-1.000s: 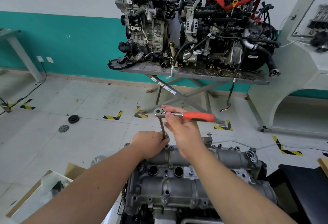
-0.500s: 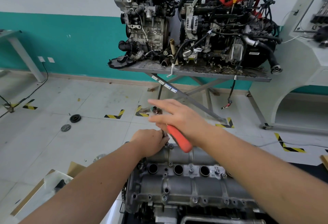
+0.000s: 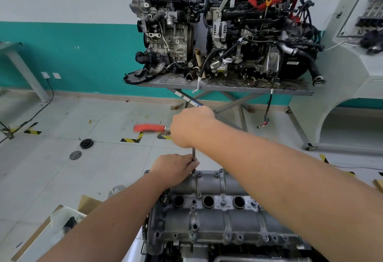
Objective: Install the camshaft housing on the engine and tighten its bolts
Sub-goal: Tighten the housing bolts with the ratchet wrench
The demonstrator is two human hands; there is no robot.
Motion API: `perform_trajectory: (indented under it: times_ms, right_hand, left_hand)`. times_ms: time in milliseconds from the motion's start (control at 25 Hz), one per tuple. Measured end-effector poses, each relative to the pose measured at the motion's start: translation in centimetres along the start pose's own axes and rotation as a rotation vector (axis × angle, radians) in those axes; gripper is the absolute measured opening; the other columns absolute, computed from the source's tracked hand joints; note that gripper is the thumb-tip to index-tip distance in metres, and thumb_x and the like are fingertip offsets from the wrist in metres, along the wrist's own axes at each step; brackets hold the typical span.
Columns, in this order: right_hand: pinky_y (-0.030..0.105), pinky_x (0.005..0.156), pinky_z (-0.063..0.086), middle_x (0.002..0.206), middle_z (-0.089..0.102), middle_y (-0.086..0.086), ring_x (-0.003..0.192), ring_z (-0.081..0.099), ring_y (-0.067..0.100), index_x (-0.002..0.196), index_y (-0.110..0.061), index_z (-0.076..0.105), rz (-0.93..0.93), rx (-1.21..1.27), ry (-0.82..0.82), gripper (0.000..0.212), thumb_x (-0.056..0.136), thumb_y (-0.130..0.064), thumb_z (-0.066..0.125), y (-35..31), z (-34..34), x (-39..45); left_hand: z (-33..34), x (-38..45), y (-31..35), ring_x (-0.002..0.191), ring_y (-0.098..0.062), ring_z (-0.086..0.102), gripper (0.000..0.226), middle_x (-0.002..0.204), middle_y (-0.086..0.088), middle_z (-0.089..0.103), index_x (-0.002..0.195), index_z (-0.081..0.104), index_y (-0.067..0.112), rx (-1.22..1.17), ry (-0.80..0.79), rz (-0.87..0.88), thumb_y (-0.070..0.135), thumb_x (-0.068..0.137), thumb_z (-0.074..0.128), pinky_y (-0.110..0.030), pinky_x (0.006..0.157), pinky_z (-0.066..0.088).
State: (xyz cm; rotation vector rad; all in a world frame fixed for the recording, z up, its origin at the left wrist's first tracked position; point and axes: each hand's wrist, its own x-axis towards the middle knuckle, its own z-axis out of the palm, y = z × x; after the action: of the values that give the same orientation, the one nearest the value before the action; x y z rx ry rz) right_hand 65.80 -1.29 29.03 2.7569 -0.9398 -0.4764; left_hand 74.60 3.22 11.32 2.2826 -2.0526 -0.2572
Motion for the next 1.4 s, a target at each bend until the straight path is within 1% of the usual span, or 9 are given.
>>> perform_trajectory:
  times_ms: [200, 320, 520, 640, 800, 880, 1200, 1280, 1400]
  right_hand:
    - [0.028, 0.058, 0.045, 0.074, 0.062, 0.006, 0.064, 0.064, 0.024, 0.102, -0.008, 0.062, -0.113, 0.358, -0.173, 0.027, 0.103, -0.021, 0.038, 1.7, 0.2, 1.0]
    - [0.035, 0.079, 0.05, 0.068, 0.072, 0.002, 0.07, 0.074, 0.021, 0.09, -0.009, 0.065, 0.051, 1.161, -0.253, 0.024, 0.1, -0.023, 0.049, 1.7, 1.6, 0.7]
    - [0.027, 0.055, 0.034, 0.044, 0.052, -0.01, 0.047, 0.058, 0.01, 0.086, -0.015, 0.058, 0.589, 2.291, 0.175, 0.012, 0.097, -0.015, 0.051, -0.4, 3.7, 0.6]
    - [0.02, 0.046, 0.04, 0.054, 0.059, -0.003, 0.048, 0.055, 0.011, 0.095, -0.011, 0.059, 0.491, 1.937, 0.328, 0.015, 0.101, -0.018, 0.047, -1.7, 4.2, 0.8]
    - [0.03, 0.059, 0.039, 0.075, 0.055, -0.005, 0.068, 0.051, 0.017, 0.093, -0.022, 0.062, -0.234, 0.429, 0.225, 0.022, 0.102, -0.034, 0.046, 0.2, 2.8, 0.5]
    - [0.029, 0.055, 0.034, 0.07, 0.051, -0.011, 0.063, 0.047, 0.009, 0.089, -0.031, 0.057, -0.478, 0.123, 0.188, 0.022, 0.102, -0.043, 0.045, 0.5, 2.1, 0.0]
    - [0.027, 0.054, 0.044, 0.066, 0.065, 0.004, 0.045, 0.061, 0.017, 0.119, -0.003, 0.053, 0.413, 1.793, 0.073, 0.02, 0.103, -0.012, 0.045, -0.4, 2.5, 0.9]
    - [0.031, 0.056, 0.051, 0.071, 0.065, 0.006, 0.054, 0.067, 0.021, 0.116, -0.005, 0.053, 0.41, 1.644, 0.145, 0.02, 0.104, -0.017, 0.043, -0.9, 2.7, 1.0]
    - [0.038, 0.058, 0.047, 0.072, 0.057, -0.002, 0.068, 0.061, 0.023, 0.092, -0.019, 0.049, -0.104, 0.633, 0.25, 0.032, 0.106, -0.045, 0.037, 0.3, 3.0, 0.2]
  left_hand:
    - [0.1, 0.1, -0.1, 0.086, -0.02, 0.064, 0.043, 0.094, 0.005, 0.069, 0.114, 0.058, 0.036, 0.004, 0.004, 0.006, 0.061, 0.1, 0.026, -0.032, 0.059, 0.035]
    - [0.1, 0.1, -0.2, 0.089, -0.021, 0.064, 0.045, 0.098, 0.006, 0.069, 0.113, 0.057, 0.038, 0.018, 0.003, 0.014, 0.064, 0.098, 0.023, -0.033, 0.061, 0.035]
    - [-0.1, 0.0, -0.2, 0.078, -0.023, 0.059, 0.04, 0.076, 0.008, 0.06, 0.08, 0.046, 0.032, -0.015, 0.002, 0.006, 0.061, 0.099, 0.025, -0.033, 0.061, 0.035]
    - [0.0, -0.1, -0.1, 0.069, -0.023, 0.052, 0.041, 0.066, 0.008, 0.049, 0.07, 0.032, 0.03, 0.026, -0.02, 0.003, 0.056, 0.102, 0.025, -0.034, 0.059, 0.036]
    - [-0.2, 0.0, -0.1, 0.086, -0.022, 0.062, 0.04, 0.096, 0.0, 0.068, 0.099, 0.054, 0.027, 0.056, -0.012, 0.014, 0.055, 0.103, 0.025, -0.037, 0.07, 0.045]
    - [-0.1, -0.1, -0.1, 0.093, -0.021, 0.061, 0.041, 0.106, 0.0, 0.069, 0.11, 0.06, 0.024, 0.058, 0.071, 0.077, 0.05, 0.104, 0.029, -0.038, 0.078, 0.048]
    - [-0.3, -0.3, 0.1, 0.075, -0.021, 0.057, 0.039, 0.09, 0.002, 0.067, 0.099, 0.051, 0.031, 0.052, -0.006, 0.007, 0.059, 0.102, 0.024, -0.034, 0.064, 0.041]
    - [-0.1, -0.4, 0.0, 0.077, -0.022, 0.059, 0.035, 0.089, 0.002, 0.067, 0.091, 0.045, 0.032, 0.042, -0.011, 0.002, 0.059, 0.102, 0.025, -0.034, 0.064, 0.041]
    - [-0.4, -0.1, 0.1, 0.084, -0.023, 0.063, 0.044, 0.093, 0.001, 0.068, 0.102, 0.056, 0.027, 0.084, -0.022, 0.01, 0.056, 0.103, 0.023, -0.035, 0.066, 0.044]
